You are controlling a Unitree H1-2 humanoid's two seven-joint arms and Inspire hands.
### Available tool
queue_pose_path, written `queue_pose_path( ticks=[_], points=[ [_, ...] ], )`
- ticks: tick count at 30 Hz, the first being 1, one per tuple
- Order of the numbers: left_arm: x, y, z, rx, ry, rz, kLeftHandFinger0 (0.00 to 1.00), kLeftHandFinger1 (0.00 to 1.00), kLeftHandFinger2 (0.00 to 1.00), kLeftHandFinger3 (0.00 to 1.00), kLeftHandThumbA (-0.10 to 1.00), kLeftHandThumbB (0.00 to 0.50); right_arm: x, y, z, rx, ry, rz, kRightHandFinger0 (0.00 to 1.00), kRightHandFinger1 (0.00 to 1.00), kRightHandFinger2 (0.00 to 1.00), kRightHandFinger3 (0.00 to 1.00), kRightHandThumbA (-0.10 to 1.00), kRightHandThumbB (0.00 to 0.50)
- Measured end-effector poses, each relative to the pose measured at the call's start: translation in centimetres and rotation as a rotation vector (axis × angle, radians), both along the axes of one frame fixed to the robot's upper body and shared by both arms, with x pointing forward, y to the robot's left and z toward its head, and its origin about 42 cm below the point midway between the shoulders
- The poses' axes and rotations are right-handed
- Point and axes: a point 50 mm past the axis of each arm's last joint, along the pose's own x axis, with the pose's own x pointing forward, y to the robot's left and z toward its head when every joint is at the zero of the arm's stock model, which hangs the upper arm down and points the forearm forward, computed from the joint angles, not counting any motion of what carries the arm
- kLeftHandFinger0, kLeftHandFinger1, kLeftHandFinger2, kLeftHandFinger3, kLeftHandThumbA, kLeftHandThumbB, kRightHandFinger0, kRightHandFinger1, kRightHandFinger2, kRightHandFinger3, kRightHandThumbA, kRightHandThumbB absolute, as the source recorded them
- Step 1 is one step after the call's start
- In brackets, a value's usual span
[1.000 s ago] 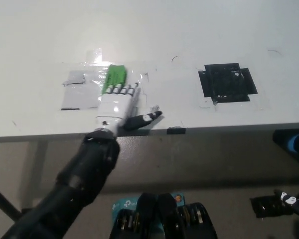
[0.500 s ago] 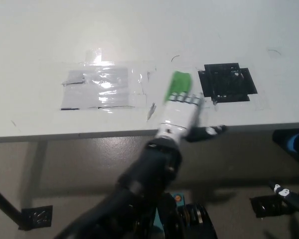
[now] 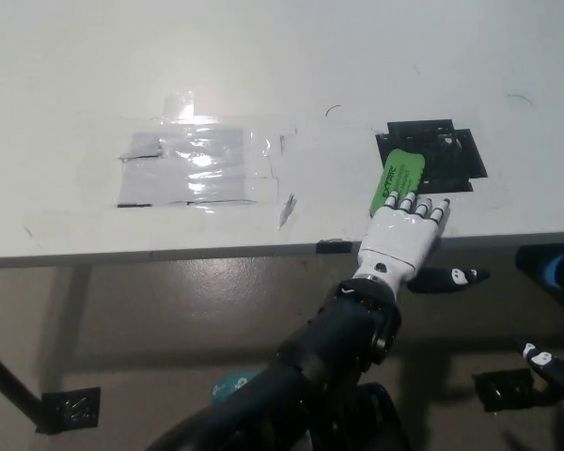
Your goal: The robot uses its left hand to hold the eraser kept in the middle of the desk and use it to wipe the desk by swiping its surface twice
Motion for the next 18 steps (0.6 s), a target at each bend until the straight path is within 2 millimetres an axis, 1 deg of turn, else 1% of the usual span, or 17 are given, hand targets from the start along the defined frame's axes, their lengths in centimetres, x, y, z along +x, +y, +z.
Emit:
queue_pose_path(
  ticks=[1, 3, 7, 8, 9, 12, 13, 15, 16, 18],
  points=[
    [0.0, 0.0, 0.0, 0.001, -0.002, 0.000, 1.00, 1.00, 1.00, 1.00, 1.00, 0.443, 0.0, 0.0, 0.0, 0.000, 0.000, -0.004, 1.00, 1.00, 1.00, 1.00, 1.00, 0.000],
    [0.1, 0.1, 0.1, 0.003, -0.005, 0.000, 1.00, 1.00, 1.00, 1.00, 1.00, 0.439, -0.1, -0.1, 0.0, 0.001, 0.000, -0.011, 1.00, 1.00, 1.00, 1.00, 1.00, 0.000],
    [0.3, 0.4, 0.1, 0.006, -0.009, 0.005, 1.00, 1.00, 1.00, 1.00, 1.00, 0.474, -0.1, -0.1, 0.0, 0.003, 0.000, -0.021, 1.00, 1.00, 1.00, 1.00, 1.00, 0.000],
    [0.5, 0.7, 0.1, 0.007, -0.010, 0.010, 1.00, 1.00, 1.00, 1.00, 1.00, 0.452, -0.1, -0.2, 0.0, 0.003, -0.001, -0.023, 1.00, 1.00, 1.00, 1.00, 1.00, 0.000],
    [0.6, 1.0, 0.1, 0.008, -0.011, 0.013, 1.00, 1.00, 1.00, 1.00, 1.00, 0.442, -0.1, -0.2, 0.0, 0.003, -0.001, -0.025, 1.00, 1.00, 1.00, 1.00, 1.00, 0.000],
    [1.1, 1.7, 0.1, 0.006, -0.010, 0.026, 1.00, 1.00, 1.00, 1.00, 1.00, 0.481, -0.1, -0.3, 0.0, 0.004, -0.001, -0.030, 1.00, 1.00, 1.00, 1.00, 1.00, 0.000],
    [1.3, 2.1, 0.1, 0.005, -0.010, 0.032, 1.00, 1.00, 1.00, 1.00, 1.00, 0.480, -0.2, -0.3, 0.0, 0.004, -0.001, -0.031, 1.00, 1.00, 1.00, 1.00, 1.00, 0.000],
    [1.9, 3.3, 0.1, -0.008, -0.006, 0.049, 1.00, 1.00, 1.00, 1.00, 1.00, 0.470, -0.2, -0.5, 0.0, 0.004, -0.001, -0.037, 1.00, 1.00, 1.00, 1.00, 1.00, 0.000],
    [2.2, 3.7, 0.2, -0.019, -0.002, 0.058, 1.00, 1.00, 1.00, 1.00, 1.00, 0.406, -0.2, -0.6, 0.0, 0.004, -0.001, -0.040, 1.00, 1.00, 1.00, 1.00, 1.00, 0.000],
    [2.5, 4.8, 0.0, -0.046, 0.011, 0.076, 1.00, 1.00, 1.00, 1.00, 1.00, 0.393, -0.3, -0.7, -0.1, 0.003, -0.001, -0.045, 1.00, 1.00, 1.00, 1.00, 1.00, 0.000]
  ],
)
